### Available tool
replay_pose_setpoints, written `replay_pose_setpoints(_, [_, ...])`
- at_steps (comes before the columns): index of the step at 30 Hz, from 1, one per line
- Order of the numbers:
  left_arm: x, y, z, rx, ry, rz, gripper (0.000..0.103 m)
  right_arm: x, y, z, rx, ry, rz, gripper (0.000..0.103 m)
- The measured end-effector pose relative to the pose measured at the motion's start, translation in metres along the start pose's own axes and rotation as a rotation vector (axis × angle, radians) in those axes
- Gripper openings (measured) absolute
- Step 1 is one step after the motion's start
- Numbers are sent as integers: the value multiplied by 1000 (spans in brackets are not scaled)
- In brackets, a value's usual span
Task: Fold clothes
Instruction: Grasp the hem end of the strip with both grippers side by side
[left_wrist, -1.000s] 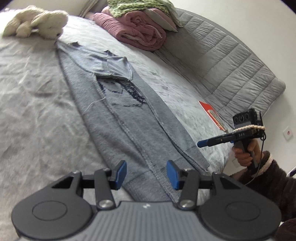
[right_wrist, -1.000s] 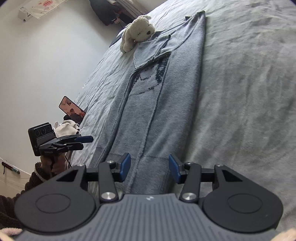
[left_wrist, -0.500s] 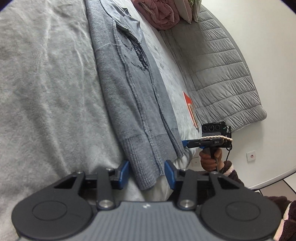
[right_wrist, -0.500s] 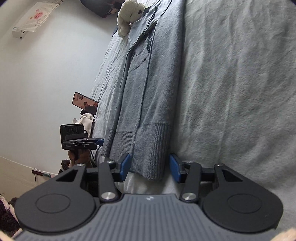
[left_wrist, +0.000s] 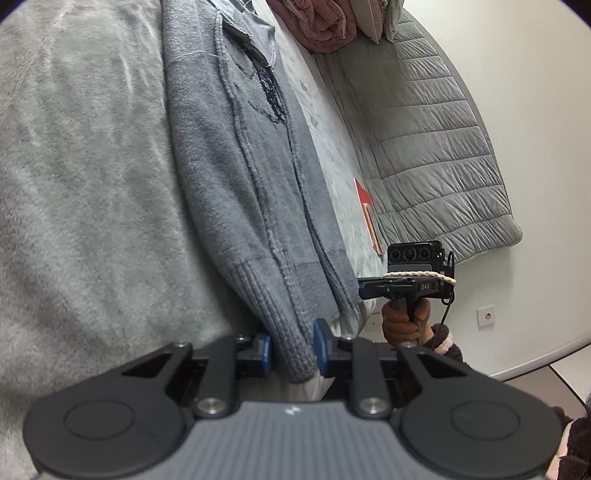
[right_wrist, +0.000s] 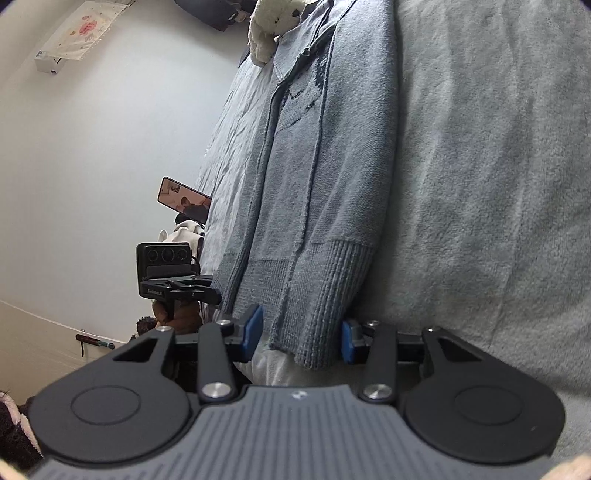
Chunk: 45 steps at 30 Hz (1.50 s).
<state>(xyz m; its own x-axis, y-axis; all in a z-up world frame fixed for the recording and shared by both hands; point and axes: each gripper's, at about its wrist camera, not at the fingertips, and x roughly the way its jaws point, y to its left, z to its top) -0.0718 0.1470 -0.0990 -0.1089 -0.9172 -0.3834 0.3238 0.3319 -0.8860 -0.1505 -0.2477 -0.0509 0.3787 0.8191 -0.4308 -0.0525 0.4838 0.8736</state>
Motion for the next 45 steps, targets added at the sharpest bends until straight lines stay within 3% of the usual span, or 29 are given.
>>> replay_pose_setpoints(2, [-2, 0, 0, -13, -12, -17, 18, 2, 1, 1, 18, -4, 24, 30])
replay_pose_setpoints(7, [-6, 1, 1, -12, -42, -58, 15, 2, 8, 2, -2, -23, 49, 25])
replay_pose_setpoints(14, [-15, 2, 11, -45, -156, -129, 13, -7, 12, 16, 9, -134, 55, 21])
replay_pose_setpoints(19, [-20, 10, 21, -120, -278, -120, 13, -3, -1, 31, 95, -225, 3, 21])
replay_pose_setpoints(24, [-25, 20, 30, -217, -400, -18, 15, 1, -14, 46, 180, -316, -48, 23])
replay_pose_setpoints(27, [-29, 26, 33, -257, -447, 27, 25, 2, -29, 52, 257, -348, -30, 23])
replay_pose_setpoints(30, [-36, 28, 35, -264, -461, 11, 31, -3, -30, 55, 269, -373, -14, 26])
replay_pose_setpoints(32, [-41, 23, 35, -240, -477, 22, 38, -9, -25, 56, 242, -393, -15, 41])
replay_pose_setpoints(36, [-49, 11, 40, -181, -511, 71, 40, -24, -13, 55, 178, -443, -13, 42])
replay_pose_setpoints(41, [-45, -10, 45, -6, -479, 182, 42, -14, 2, 55, 53, -428, -98, 42])
replay_pose_setpoints(45, [-30, -22, 53, 106, -432, 273, 44, 14, 19, 59, -110, -359, -264, 42])
